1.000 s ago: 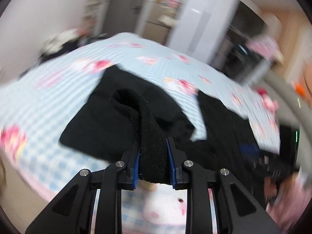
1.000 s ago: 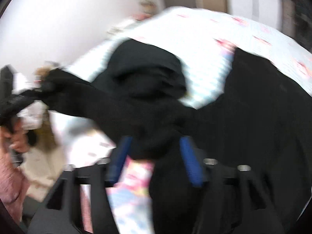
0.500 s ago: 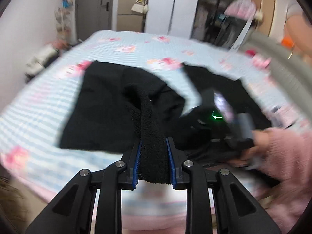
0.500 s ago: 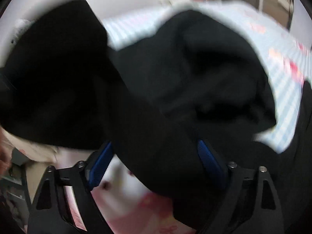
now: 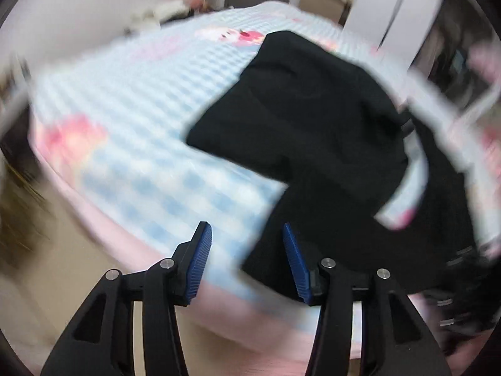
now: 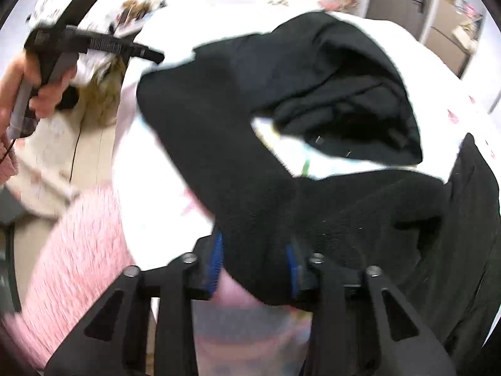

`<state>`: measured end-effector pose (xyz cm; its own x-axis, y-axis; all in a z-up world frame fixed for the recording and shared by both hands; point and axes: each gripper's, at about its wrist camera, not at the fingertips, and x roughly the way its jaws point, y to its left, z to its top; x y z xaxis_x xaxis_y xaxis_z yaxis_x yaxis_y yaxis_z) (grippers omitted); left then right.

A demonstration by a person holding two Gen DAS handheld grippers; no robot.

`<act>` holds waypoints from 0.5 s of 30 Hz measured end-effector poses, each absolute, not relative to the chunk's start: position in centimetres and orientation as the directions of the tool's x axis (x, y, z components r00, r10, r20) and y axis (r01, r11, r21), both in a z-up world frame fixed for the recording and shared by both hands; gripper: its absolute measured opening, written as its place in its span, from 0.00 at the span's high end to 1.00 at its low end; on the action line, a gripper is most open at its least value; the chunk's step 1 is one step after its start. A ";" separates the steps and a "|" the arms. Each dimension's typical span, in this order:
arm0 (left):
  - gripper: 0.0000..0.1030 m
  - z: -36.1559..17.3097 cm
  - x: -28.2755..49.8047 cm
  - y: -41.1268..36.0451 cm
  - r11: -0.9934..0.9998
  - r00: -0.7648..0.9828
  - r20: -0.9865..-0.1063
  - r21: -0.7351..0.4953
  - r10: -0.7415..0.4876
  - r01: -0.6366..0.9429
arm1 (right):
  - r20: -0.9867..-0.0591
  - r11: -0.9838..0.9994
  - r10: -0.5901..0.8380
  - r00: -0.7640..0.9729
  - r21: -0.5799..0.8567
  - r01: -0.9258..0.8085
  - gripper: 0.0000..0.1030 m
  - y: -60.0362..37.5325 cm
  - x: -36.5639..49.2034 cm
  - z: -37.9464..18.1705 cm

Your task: Fold clothes

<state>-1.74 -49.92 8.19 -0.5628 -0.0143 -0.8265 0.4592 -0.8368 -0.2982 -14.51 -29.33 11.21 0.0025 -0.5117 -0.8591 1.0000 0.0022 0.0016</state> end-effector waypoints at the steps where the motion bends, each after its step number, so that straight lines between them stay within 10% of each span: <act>1: 0.29 7.6 -1.5 -49.8 -0.815 -0.578 -0.815 -0.360 0.039 0.453 | -0.852 -0.012 -0.524 0.021 0.031 0.999 0.60 -29.5 -14.9 11.6; 3: 0.32 6.6 -2.0 -48.9 -0.808 -0.559 -0.828 -0.360 0.046 0.466 | -0.837 -0.047 -0.546 0.040 0.078 0.996 0.45 -30.0 -15.7 12.5; 5: 0.79 7.4 -2.3 -47.6 -0.825 -0.551 -0.833 -0.273 -0.055 0.494 | -0.823 -0.090 -0.567 0.036 0.106 0.990 0.42 -30.5 -16.3 13.5; 10: 0.86 14.6 -2.8 -43.3 -0.892 -0.685 -0.720 -0.235 -0.107 0.387 | -0.778 -0.118 -0.628 -0.018 0.072 0.990 0.42 -26.6 -15.9 15.7; 15: 0.87 22.1 -7.1 -33.7 -0.958 -0.797 -0.586 -0.285 0.143 0.038 | -0.804 -0.396 -0.561 -0.196 0.053 0.917 0.42 -18.3 -21.5 15.9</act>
<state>-7.13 -33.73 22.07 -0.7973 0.1429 -0.5864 0.0382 -0.9577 -0.2852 -21.54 -18.33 15.90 -0.1960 -0.5613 -0.8041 0.9168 -0.3959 0.0529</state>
